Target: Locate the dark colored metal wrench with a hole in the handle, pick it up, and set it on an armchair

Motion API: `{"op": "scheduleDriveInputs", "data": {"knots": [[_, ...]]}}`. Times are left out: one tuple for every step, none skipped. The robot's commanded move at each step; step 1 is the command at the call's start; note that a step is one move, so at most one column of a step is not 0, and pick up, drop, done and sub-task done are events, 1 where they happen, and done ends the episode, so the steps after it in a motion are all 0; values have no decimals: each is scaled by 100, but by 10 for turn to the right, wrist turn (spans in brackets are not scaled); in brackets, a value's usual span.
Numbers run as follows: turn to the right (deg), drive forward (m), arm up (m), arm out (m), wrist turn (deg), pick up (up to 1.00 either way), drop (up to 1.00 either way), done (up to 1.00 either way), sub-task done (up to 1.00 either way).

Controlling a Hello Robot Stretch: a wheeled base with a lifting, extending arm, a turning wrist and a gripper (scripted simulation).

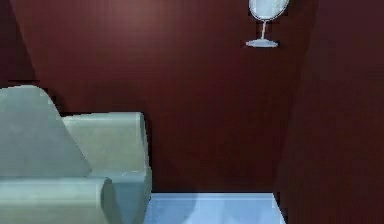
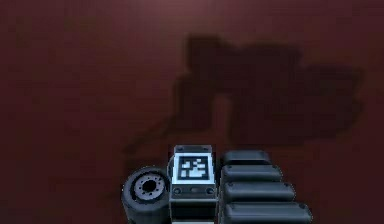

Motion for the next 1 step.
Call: {"op": "scheduleDriveInputs", "data": {"knots": [[0,90,0,0,0,0,0,0,0]]}}
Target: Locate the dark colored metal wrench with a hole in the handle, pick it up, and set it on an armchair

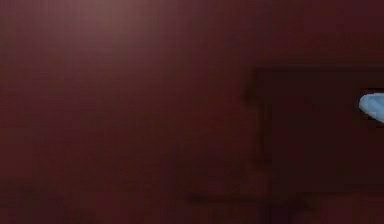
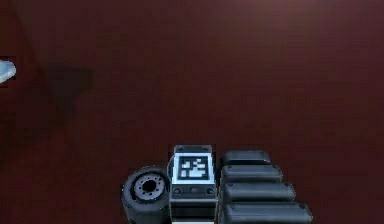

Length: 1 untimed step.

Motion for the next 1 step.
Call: {"op": "scheduleDriveInputs", "data": {"knots": [[-450,0,0,0,0,0,0,0,0]]}}
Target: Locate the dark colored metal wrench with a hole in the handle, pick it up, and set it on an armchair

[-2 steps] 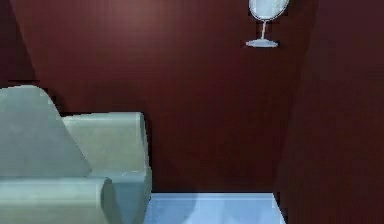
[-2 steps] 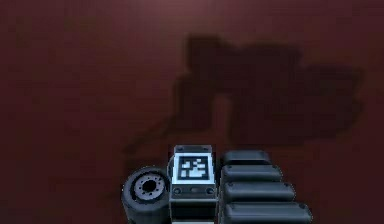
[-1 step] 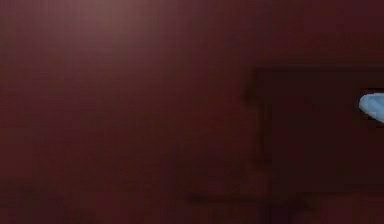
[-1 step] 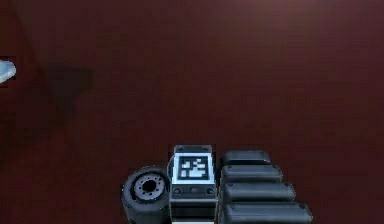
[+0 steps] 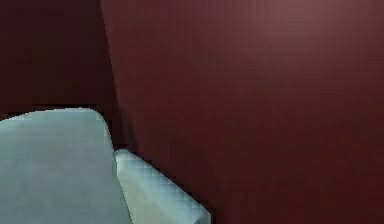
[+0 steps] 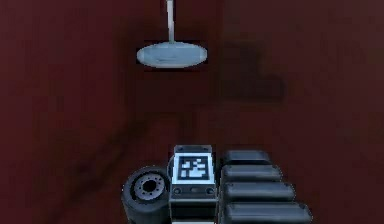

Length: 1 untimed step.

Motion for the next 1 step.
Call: {"op": "scheduleDriveInputs", "data": {"knots": [[-450,0,0,0,0,0,0,0,0]]}}
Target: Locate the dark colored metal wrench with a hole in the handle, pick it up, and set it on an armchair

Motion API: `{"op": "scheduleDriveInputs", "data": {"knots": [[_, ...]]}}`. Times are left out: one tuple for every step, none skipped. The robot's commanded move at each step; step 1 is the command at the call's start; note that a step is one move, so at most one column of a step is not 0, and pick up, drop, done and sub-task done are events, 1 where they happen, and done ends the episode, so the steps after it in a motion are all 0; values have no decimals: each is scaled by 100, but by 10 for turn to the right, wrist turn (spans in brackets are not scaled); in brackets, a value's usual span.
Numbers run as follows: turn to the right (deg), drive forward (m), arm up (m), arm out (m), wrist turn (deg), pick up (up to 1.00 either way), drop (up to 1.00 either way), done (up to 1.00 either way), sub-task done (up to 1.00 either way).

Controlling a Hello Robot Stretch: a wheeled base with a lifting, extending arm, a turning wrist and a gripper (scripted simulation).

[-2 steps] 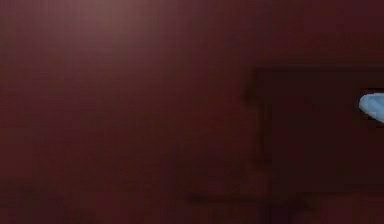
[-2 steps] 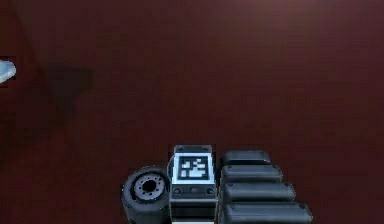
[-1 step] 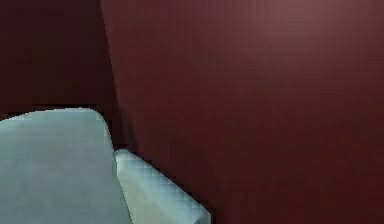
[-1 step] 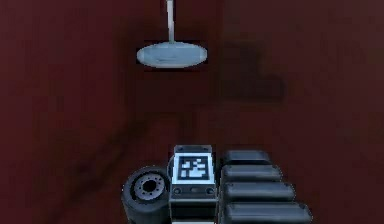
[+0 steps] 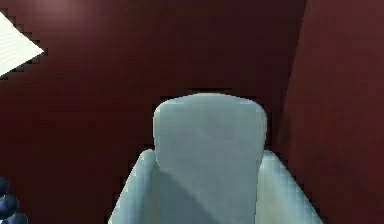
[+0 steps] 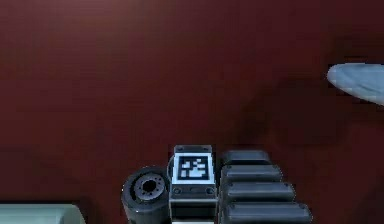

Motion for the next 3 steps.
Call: {"op": "scheduleDriveInputs", "data": {"knots": [[-450,0,0,0,0,0,0,0,0],[-270,0,0,0,0,0,0,0,0],[0,0,0,26,0,0,0,0,0]]}}
